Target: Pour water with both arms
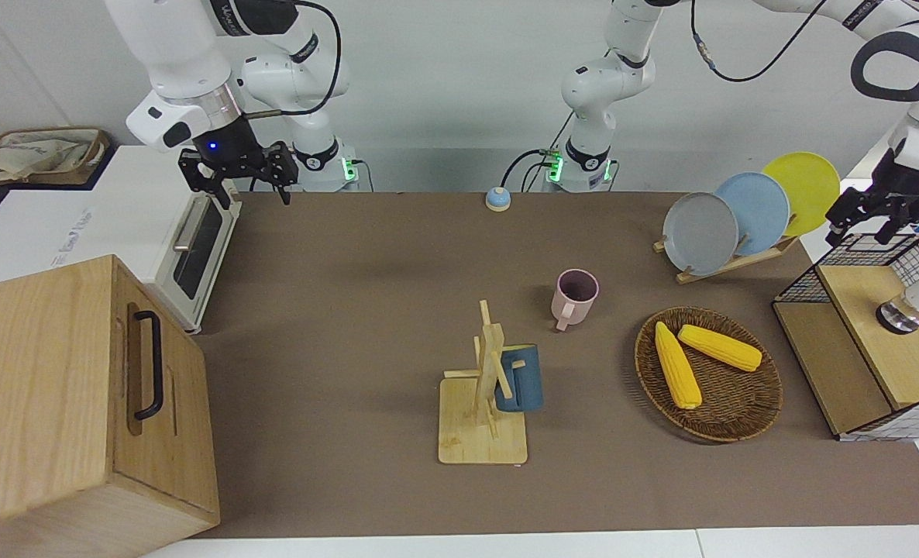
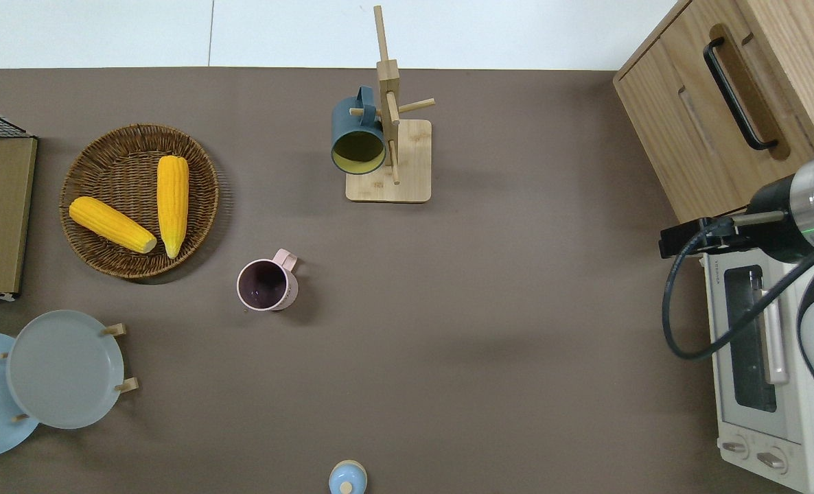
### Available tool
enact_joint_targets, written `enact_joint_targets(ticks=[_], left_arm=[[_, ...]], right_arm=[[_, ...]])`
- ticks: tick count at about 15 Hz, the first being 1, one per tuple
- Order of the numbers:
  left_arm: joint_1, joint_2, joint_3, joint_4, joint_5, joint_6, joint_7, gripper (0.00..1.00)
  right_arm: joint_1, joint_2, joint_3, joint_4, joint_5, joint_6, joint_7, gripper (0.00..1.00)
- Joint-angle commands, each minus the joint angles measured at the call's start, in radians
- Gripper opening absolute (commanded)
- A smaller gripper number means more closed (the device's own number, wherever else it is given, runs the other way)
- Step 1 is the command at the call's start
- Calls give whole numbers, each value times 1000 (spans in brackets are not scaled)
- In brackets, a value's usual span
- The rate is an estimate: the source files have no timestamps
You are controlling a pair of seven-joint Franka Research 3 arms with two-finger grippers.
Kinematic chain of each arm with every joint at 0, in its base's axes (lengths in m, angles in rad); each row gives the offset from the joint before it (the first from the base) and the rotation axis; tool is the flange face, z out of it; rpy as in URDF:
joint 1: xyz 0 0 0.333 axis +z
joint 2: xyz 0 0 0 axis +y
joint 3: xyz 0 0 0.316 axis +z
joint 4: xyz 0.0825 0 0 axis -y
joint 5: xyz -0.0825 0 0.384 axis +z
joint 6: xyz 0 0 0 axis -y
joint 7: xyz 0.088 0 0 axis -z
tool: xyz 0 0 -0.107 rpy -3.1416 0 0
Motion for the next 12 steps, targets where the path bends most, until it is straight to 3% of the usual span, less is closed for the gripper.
enact_joint_targets(ticks=[1,5,12], left_arm=[[-48,-33,-47,8,93,-108,-35,1000],[-50,-72,-181,8,175,-189,-170,1000],[-50,-94,-347,19,175,-350,-259,1000]], right_arm=[[-7,-9,6,2,7,-10,-2,985],[-7,-9,6,2,7,-10,-2,985],[-7,-9,6,2,7,-10,-2,985]])
